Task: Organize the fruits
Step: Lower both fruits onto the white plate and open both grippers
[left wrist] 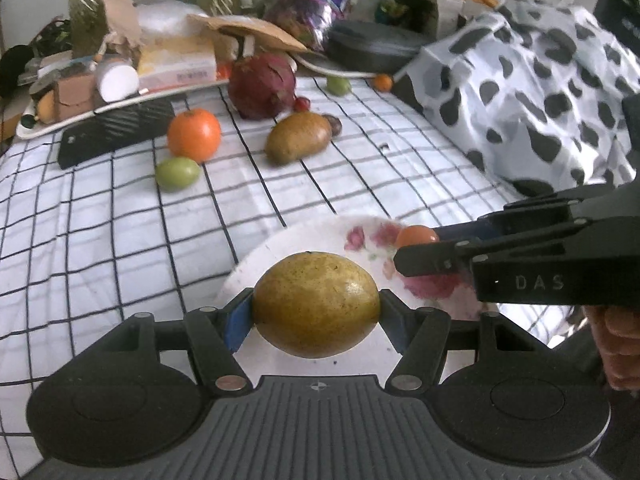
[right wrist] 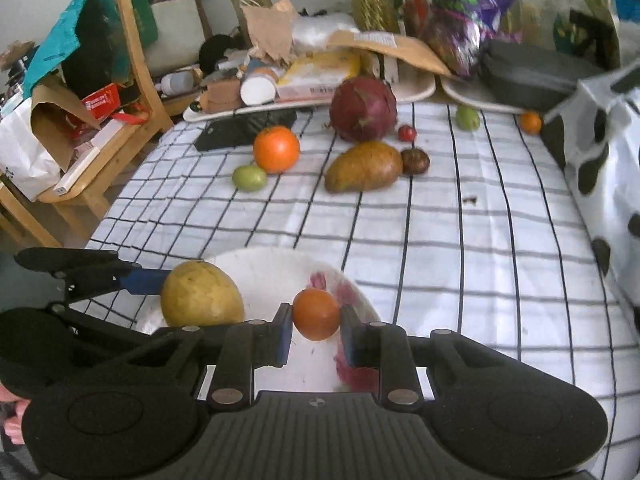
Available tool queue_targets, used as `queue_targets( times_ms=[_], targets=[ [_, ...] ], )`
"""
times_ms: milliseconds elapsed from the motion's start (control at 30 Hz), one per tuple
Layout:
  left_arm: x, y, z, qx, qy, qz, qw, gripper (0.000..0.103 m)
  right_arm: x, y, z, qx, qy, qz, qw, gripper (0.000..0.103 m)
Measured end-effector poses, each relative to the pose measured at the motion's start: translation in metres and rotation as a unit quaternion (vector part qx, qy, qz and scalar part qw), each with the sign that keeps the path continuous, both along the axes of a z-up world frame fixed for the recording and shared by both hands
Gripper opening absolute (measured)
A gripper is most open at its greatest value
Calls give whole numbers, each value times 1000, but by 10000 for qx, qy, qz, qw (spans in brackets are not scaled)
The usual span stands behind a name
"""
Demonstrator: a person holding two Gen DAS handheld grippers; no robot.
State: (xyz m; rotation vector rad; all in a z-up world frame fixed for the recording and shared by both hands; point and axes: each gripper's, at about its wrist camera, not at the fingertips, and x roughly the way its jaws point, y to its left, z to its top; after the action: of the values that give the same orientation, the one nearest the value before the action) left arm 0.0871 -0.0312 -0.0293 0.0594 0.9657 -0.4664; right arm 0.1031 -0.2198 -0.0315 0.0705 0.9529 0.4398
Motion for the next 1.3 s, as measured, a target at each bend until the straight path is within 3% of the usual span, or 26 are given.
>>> queue_targets(
  times_ms=[300,500,533,667,933,1000,1067,1300],
  targets=[
    [0,-5,-10,236,35,10,9997,65,7,-7,-18,274,615,-288,9973,27],
    [2,-7,-9,280,55,-52,9996,68,13,-19,-25,875,1055,-700,9881,28],
    [2,-7,-9,270,79,-75,9996,70,14,-21,-26,936,1083,-746,9869,30],
    [-1,-10,-9,362,94,-170,9992,74,13,-26,-22,1221,1088,-881,9826,60],
    [-16,-9,0,390,-93,-216,9990,75,-1,-29,-9,1259,728,-1040,9839,78],
    [-22,-8,4,381,-134,-185,9990,75,-9,-29,-2,1188,536,-1059,9858,86],
    [-28,-6,8,346,-161,-138,9992,75,-16,-30,3,1047,360,-1144,9872,101],
    [-51,10,19,174,-179,173,9995,75,-39,-30,5,375,123,-1250,9914,103]
  ],
)
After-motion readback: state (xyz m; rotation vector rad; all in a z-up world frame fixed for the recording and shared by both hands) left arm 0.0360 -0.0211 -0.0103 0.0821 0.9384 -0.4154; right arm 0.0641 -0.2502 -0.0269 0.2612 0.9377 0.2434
